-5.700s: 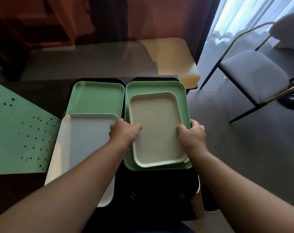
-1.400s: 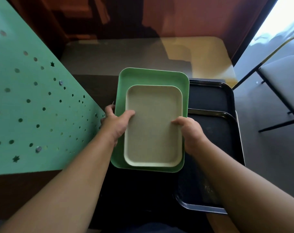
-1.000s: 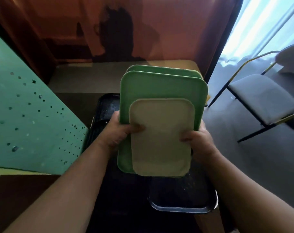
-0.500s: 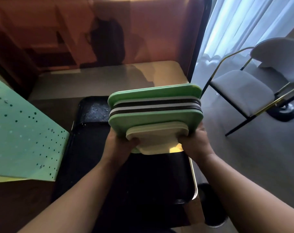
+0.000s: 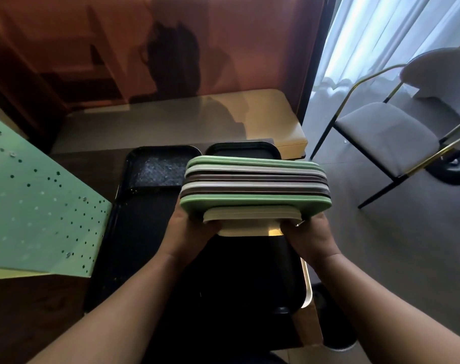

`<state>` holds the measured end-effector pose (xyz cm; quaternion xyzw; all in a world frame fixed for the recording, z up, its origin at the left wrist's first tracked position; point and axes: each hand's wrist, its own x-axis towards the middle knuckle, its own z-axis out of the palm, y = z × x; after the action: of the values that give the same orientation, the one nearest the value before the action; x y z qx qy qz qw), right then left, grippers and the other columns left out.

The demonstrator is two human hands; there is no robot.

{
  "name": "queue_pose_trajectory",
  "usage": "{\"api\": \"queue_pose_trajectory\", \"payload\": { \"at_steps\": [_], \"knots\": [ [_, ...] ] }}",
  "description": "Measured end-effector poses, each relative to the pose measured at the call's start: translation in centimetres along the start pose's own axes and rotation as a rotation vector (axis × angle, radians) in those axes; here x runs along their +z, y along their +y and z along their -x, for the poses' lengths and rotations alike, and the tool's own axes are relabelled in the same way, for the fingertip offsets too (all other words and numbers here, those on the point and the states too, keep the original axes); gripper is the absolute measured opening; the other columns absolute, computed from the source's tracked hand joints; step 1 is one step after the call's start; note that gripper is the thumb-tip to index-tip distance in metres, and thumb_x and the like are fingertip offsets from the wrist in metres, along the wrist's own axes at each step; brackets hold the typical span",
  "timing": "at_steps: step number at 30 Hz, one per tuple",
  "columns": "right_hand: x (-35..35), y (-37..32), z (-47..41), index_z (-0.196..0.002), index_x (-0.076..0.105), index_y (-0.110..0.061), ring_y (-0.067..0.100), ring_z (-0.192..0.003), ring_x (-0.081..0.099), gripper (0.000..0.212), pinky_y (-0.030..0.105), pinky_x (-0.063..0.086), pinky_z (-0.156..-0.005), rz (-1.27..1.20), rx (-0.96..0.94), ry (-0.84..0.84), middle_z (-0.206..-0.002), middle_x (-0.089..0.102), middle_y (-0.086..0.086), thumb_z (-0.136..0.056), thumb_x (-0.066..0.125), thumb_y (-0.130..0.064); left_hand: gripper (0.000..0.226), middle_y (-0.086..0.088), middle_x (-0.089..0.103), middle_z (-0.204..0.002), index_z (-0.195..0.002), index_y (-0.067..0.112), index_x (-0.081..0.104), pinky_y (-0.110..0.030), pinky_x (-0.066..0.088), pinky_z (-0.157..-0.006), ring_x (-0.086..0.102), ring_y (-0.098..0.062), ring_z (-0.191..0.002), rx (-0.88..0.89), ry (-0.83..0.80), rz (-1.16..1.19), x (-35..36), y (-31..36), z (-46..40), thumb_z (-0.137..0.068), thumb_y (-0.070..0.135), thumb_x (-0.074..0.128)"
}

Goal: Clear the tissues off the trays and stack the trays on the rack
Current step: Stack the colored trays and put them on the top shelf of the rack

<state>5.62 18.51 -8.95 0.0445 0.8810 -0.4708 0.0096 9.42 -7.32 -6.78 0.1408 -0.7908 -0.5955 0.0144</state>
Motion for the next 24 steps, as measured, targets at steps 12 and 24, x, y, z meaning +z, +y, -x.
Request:
{"api": "queue_pose_trajectory", "payload": {
  "at_steps": [12, 24],
  "knots": [
    [-0.2, -1.1, 0.7, -0.116, 0.067, -0.014, -0.008, -0.088, 0.06, 0.042, -0.004, 0.037, -0.067, -0.096, -0.001, 0.04, -0.099, 0.066, -0.007, -0.075, 0.073, -0.005, 0.084, 0.007, 0.07, -0.121, -0.134, 0.021, 0.055, -0.045, 0.058, -0.095, 0.069, -0.01, -0.11, -0.016, 0.002, -0.075, -0.4, -0.8, -1.0, -0.059, 0.031, 0.09],
    [-0.2, -1.8, -1.3, -0.122, 0.065, -0.016, 0.003, -0.084, 0.059, 0.063, 0.003, 0.041, -0.059, -0.205, 0.109, 0.025, -0.101, 0.066, -0.006, -0.06, 0.076, -0.013, 0.08, 0.009, 0.074, -0.109, -0.131, 0.023, 0.06, -0.027, 0.06, -0.081, 0.071, -0.009, -0.098, -0.051, 0.008, -0.062, 0.0, -0.9, -2.2, -0.056, 0.023, 0.086]
  ]
}}
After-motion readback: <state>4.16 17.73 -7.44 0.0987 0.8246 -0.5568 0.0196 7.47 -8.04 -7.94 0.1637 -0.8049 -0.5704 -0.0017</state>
